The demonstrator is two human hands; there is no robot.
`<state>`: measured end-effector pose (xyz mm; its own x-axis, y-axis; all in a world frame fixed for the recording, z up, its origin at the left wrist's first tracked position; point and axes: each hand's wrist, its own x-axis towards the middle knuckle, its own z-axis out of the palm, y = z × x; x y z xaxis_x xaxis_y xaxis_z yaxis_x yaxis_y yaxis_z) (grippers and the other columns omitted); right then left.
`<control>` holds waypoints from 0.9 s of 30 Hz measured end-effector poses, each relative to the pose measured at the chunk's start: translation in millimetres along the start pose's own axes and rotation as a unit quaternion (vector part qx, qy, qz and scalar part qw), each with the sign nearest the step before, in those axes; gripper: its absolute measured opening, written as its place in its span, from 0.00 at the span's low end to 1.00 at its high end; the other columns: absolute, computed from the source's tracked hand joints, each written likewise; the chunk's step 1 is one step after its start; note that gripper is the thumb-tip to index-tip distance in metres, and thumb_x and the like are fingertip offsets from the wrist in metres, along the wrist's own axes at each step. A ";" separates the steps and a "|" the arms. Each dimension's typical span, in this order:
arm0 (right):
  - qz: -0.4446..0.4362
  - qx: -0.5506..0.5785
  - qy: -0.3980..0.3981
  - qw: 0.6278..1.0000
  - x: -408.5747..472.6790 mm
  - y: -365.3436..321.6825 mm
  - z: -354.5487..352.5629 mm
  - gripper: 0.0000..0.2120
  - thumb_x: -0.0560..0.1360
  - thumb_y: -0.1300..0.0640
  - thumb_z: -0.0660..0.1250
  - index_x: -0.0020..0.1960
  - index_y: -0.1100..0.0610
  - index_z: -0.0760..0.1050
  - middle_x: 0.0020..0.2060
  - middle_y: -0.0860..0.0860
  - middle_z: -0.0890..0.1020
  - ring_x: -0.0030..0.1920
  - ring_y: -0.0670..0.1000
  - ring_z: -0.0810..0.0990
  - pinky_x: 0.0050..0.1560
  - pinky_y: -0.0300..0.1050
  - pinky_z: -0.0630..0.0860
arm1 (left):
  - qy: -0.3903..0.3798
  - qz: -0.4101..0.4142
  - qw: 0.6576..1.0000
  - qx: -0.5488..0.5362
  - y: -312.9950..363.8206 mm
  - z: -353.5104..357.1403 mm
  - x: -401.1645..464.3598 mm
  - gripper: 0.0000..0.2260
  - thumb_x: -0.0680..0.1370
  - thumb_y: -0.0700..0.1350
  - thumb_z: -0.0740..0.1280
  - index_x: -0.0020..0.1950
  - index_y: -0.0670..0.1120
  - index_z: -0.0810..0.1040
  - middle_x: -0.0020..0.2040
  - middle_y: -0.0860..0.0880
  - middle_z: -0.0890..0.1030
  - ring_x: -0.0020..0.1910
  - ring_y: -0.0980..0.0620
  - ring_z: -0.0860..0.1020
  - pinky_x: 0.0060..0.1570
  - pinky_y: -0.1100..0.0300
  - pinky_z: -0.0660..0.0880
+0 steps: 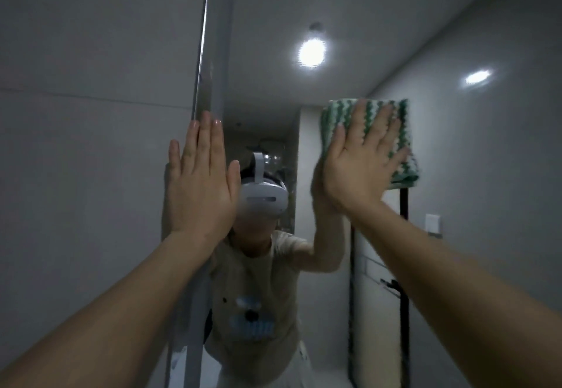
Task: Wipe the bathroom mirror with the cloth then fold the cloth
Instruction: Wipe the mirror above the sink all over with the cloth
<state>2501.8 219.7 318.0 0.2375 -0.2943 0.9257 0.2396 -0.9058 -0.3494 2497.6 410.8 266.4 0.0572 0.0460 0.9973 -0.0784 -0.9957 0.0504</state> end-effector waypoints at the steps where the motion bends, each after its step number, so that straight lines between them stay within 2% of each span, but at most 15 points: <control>1: -0.024 0.003 -0.002 1.000 -9.1 -9.6 3.4 0.26 0.82 0.44 0.41 0.75 0.46 0.33 0.76 0.53 0.37 0.75 0.54 0.35 0.72 0.61 0.33 | 0.001 0.002 1.000 0.000 -0.2 0.3 -0.5 0.26 0.81 0.51 0.45 0.76 0.40 0.49 0.77 0.43 0.50 0.76 0.48 0.49 0.72 0.50 0.43; 3: -0.077 0.013 -0.002 0.997 -29.5 -30.2 14.0 0.26 0.82 0.44 0.41 0.74 0.46 0.33 0.76 0.53 0.38 0.75 0.55 0.36 0.72 0.61 0.33 | 0.002 0.007 1.000 -0.005 -1.0 1.5 -0.2 0.26 0.81 0.51 0.45 0.76 0.39 0.50 0.77 0.43 0.52 0.76 0.47 0.51 0.72 0.50 0.43; 4: -0.109 0.017 0.006 0.994 -40.9 -40.6 19.4 0.26 0.82 0.45 0.43 0.75 0.47 0.36 0.77 0.55 0.41 0.76 0.56 0.39 0.72 0.62 0.34 | 0.003 0.007 1.000 -0.007 -1.5 2.3 0.3 0.27 0.81 0.51 0.45 0.76 0.38 0.52 0.77 0.42 0.53 0.75 0.47 0.51 0.72 0.50 0.44; 7: -0.190 0.031 0.038 0.981 -69.3 -64.1 32.8 0.25 0.79 0.47 0.48 0.76 0.49 0.57 0.75 0.56 0.58 0.75 0.56 0.55 0.71 0.63 0.43 | 0.011 0.010 1.000 0.005 -3.0 3.6 4.0 0.27 0.80 0.50 0.48 0.75 0.37 0.55 0.76 0.41 0.56 0.75 0.46 0.53 0.71 0.49 0.45; 8: -0.204 0.035 0.035 0.978 -72.9 -66.2 35.1 0.25 0.79 0.47 0.48 0.75 0.50 0.60 0.75 0.55 0.60 0.75 0.56 0.56 0.71 0.62 0.45 | 0.007 0.011 1.000 0.011 -3.2 3.3 4.3 0.27 0.79 0.50 0.50 0.76 0.38 0.54 0.76 0.41 0.55 0.75 0.46 0.52 0.71 0.48 0.46; 11: -0.254 0.032 0.012 0.966 -69.0 -51.9 31.1 0.25 0.80 0.46 0.47 0.75 0.49 0.58 0.75 0.54 0.58 0.76 0.54 0.53 0.72 0.62 0.45 | -0.014 0.012 1.000 0.008 -5.2 1.5 2.3 0.28 0.78 0.49 0.50 0.76 0.38 0.52 0.77 0.42 0.53 0.75 0.46 0.51 0.72 0.47 0.46; 14: -0.334 -0.018 -0.009 0.942 -58.6 -19.3 22.1 0.25 0.80 0.44 0.46 0.76 0.47 0.56 0.76 0.53 0.57 0.76 0.54 0.52 0.72 0.62 0.48 | -0.012 0.022 1.000 0.015 -4.9 -1.5 1.2 0.28 0.78 0.48 0.50 0.76 0.38 0.52 0.77 0.41 0.53 0.75 0.45 0.52 0.72 0.48 0.44; 16: -0.353 -0.041 -0.017 0.935 -56.1 6.4 16.8 0.25 0.80 0.44 0.46 0.76 0.46 0.54 0.76 0.52 0.55 0.76 0.53 0.51 0.73 0.62 0.49 | -0.006 0.027 0.999 0.016 -4.5 -3.0 0.9 0.27 0.80 0.50 0.47 0.76 0.38 0.53 0.76 0.41 0.54 0.75 0.45 0.53 0.72 0.49 0.44; 19: -0.337 -0.065 -0.011 0.939 -58.0 46.2 10.6 0.24 0.81 0.43 0.45 0.76 0.45 0.50 0.76 0.52 0.53 0.76 0.53 0.49 0.73 0.62 0.50 | -0.016 0.037 0.999 0.024 -8.8 -5.2 -10.1 0.27 0.80 0.51 0.46 0.76 0.38 0.54 0.76 0.41 0.55 0.75 0.45 0.54 0.72 0.49 0.44; 22: -0.278 -0.062 -0.011 0.959 -67.7 82.2 5.3 0.25 0.81 0.43 0.41 0.77 0.45 0.46 0.77 0.52 0.50 0.77 0.53 0.48 0.73 0.62 0.49 | -0.029 0.037 0.998 0.034 -11.8 -7.0 -23.0 0.27 0.81 0.51 0.44 0.76 0.39 0.53 0.77 0.42 0.54 0.75 0.46 0.53 0.72 0.50 0.43; 24: -0.194 -0.048 0.000 0.980 -81.0 95.6 5.1 0.25 0.81 0.43 0.42 0.77 0.45 0.48 0.77 0.52 0.50 0.77 0.52 0.46 0.73 0.59 0.47 | -0.029 0.034 0.998 0.038 -8.3 -8.8 -24.3 0.27 0.81 0.51 0.44 0.76 0.38 0.53 0.77 0.42 0.53 0.75 0.46 0.53 0.72 0.51 0.43; 27: -0.046 -0.009 0.032 0.998 -106.8 85.3 13.1 0.26 0.80 0.45 0.45 0.77 0.48 0.50 0.76 0.55 0.53 0.76 0.54 0.49 0.73 0.58 0.45 | -0.049 0.043 0.997 0.037 -2.3 -10.6 -41.0 0.27 0.81 0.52 0.44 0.76 0.38 0.52 0.77 0.42 0.52 0.76 0.47 0.50 0.73 0.50 0.43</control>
<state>2509.2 177.9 187.5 0.1539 -0.2282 0.9614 0.2412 -0.9349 -0.2605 2484.9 412.1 225.9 0.1507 -0.0443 0.9876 -0.0129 -0.9990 -0.0428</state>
